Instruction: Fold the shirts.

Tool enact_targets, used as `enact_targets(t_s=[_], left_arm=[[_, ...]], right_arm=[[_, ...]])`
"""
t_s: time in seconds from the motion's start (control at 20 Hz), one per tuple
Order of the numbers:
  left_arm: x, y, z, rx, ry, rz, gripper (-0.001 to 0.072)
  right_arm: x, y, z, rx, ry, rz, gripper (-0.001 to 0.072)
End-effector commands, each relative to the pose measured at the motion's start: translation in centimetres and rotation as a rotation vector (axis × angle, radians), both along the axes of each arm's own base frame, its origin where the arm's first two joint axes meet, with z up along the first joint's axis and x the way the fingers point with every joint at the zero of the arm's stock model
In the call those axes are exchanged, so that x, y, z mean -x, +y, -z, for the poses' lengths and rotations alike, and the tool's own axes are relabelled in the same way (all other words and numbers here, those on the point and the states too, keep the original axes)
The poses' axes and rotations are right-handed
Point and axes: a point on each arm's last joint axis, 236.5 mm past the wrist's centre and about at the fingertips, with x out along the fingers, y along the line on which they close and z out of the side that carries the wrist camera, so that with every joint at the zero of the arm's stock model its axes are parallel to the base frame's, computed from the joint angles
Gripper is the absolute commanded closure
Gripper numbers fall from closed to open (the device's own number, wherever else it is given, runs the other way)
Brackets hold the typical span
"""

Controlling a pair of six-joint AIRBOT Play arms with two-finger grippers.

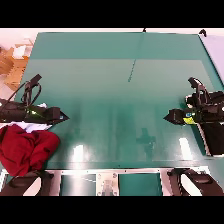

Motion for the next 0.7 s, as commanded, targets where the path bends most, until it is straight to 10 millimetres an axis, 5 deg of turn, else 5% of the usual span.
enact_targets(t_s=[0.0,0.2,0.3,0.4,0.45,0.5,0.65], left_arm=[[0.1,0.0,0.0,-0.003,-0.003,0.012,0.0681],[-0.6,1.2,0.7,-0.069,-0.036,0.006,0.0681],[-1.8,4.6,2.3,-0.225,-0.065,-0.047,0.0681],[-3.1,10.2,3.7,-0.462,-0.098,-0.125,0.0681],[-3.9,13.1,3.8,-0.58,-0.122,-0.169,0.0469],[-4.7,15.7,3.5,-0.677,-0.152,-0.225,-0.0011],[-6.1,21.0,3.5,-0.823,-0.173,-0.326,-0.0009]], right_arm=[[0.0,0.0,0.0,0.0,0.0,-0.001,0.0699],[0.0,0.0,0.0,0.0,0.0,-0.001,0.0699],[0.0,0.0,0.0,0.0,0.0,-0.001,0.0699],[0.0,0.0,0.0,0.0,0.0,-0.001,0.0699],[0.0,0.0,0.0,0.0,0.0,-0.001,0.0699],[0.0,0.0,0.0,0.0,0.0,-0.001,0.0699],[0.0,0.0,0.0,0.0,0.0,-0.001,0.0699]])
